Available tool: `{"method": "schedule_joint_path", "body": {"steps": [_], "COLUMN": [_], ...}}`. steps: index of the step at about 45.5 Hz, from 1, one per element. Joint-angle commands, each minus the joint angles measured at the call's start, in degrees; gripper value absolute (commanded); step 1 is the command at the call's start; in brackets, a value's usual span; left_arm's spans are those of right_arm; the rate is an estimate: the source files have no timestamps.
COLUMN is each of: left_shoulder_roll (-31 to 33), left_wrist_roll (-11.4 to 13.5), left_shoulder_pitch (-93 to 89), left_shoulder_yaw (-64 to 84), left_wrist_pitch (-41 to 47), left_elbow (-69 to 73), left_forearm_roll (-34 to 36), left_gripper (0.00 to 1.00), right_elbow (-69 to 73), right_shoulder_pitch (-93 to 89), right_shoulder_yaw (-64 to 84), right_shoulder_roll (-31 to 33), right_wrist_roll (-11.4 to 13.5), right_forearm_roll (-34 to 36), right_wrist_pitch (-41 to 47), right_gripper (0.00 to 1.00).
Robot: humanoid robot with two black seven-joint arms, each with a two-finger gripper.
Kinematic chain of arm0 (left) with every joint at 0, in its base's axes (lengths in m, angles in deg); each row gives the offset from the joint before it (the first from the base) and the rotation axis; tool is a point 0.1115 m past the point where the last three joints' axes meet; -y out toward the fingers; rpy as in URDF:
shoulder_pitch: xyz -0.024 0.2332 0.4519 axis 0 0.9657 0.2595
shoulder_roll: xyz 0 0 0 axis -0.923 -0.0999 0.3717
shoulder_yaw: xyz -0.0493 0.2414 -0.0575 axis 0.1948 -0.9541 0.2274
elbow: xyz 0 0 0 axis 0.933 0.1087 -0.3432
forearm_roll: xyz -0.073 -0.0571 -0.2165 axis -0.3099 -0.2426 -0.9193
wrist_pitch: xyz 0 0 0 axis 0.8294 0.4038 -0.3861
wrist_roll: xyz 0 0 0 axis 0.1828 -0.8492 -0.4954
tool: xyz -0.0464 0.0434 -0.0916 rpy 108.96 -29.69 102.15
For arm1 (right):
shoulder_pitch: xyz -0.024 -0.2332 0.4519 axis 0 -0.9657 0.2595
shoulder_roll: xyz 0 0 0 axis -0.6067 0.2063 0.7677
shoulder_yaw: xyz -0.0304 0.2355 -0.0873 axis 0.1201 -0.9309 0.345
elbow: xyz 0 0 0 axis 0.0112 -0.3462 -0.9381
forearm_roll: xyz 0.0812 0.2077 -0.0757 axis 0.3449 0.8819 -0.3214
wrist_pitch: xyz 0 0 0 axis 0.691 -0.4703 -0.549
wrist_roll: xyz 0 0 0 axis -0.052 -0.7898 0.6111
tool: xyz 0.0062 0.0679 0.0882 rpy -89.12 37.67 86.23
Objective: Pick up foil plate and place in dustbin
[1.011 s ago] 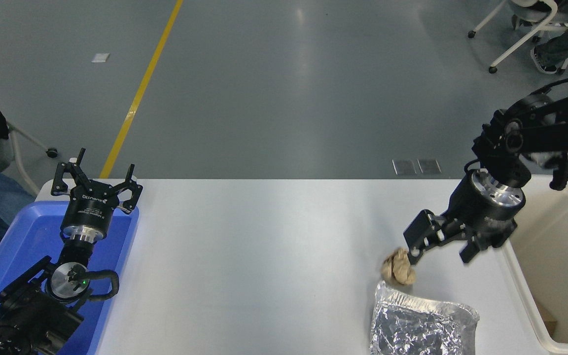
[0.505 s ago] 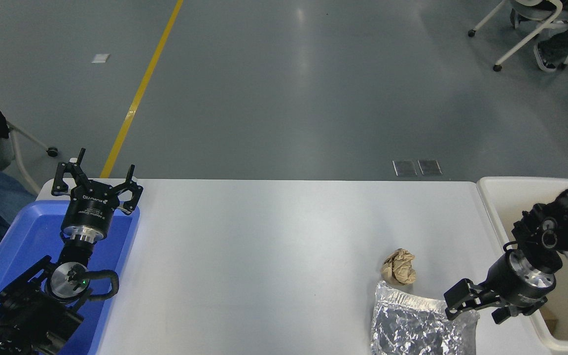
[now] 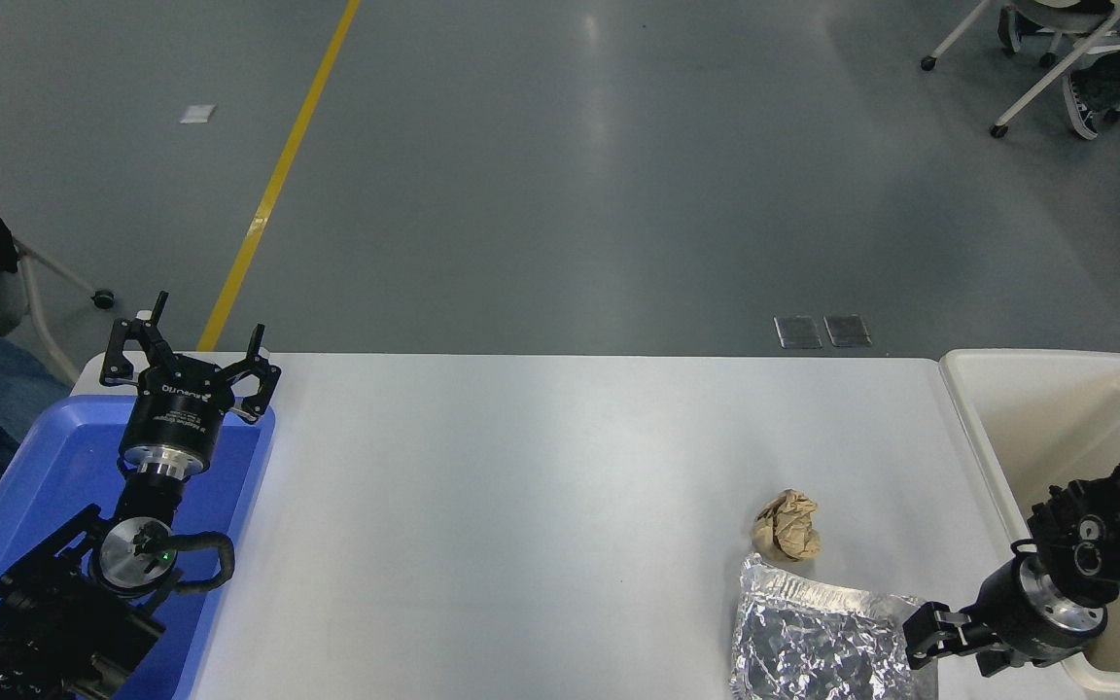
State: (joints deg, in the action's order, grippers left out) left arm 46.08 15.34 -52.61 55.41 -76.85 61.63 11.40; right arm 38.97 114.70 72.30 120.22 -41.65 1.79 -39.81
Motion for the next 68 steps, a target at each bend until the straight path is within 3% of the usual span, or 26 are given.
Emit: {"method": "schedule_joint_path", "body": {"steps": [1, 20, 29, 35, 44, 52, 61, 68], "left_shoulder_roll": [-0.03, 0.06, -0.03, -0.03, -0.03, -0.03, -0.03, -0.03], "left_wrist_roll": [0.0, -0.09, -0.09, -0.09, -0.18, -0.18, -0.18, -0.18], "left_shoulder_pitch": [0.0, -0.09, -0.09, -0.09, -0.09, -0.09, -0.09, -0.09], "left_shoulder_yaw": [0.0, 0.0, 0.0, 0.0, -0.09, -0.09, -0.09, -0.09], "left_wrist_pitch": [0.0, 0.0, 0.0, 0.0, -0.09, -0.09, -0.09, -0.09], "left_elbow": [-0.08, 0.0, 0.0, -0.08, -0.08, 0.0, 0.0, 0.0], "left_forearm_roll": [0.0, 0.0, 0.0, 0.0, 0.08, 0.08, 0.08, 0.08], "left_gripper": [1.0, 1.0, 1.0, 1.0, 1.0, 1.0, 1.0, 1.0], "right_elbow": [-2.32, 1.8, 13.22, 19.99, 26.5, 28.53, 28.88, 28.79], "right_shoulder_pitch": [-3.17, 5.35, 24.49, 45.75, 73.71, 87.08, 92.46, 92.72], "right_shoulder_yaw": [-1.61, 0.49, 9.8, 25.95, 45.48, 48.66, 48.13, 48.4], "right_shoulder_roll": [-1.47, 4.14, 13.9, 14.97, 5.75, -6.12, -10.96, -11.23], "right_wrist_roll": [-0.07, -0.07, -0.07, -0.07, -0.59, -3.85, -3.93, -3.93], "right_forearm_roll": [-0.16, 0.37, 1.95, 5.73, 11.26, 19.08, 21.64, 21.73], "right_wrist_pitch": [-2.52, 1.16, 7.58, 9.61, 11.53, 16.72, 19.19, 19.19], "right_gripper": [0.0, 0.0, 0.0, 0.0, 0.0, 0.0, 0.0, 0.0]}}
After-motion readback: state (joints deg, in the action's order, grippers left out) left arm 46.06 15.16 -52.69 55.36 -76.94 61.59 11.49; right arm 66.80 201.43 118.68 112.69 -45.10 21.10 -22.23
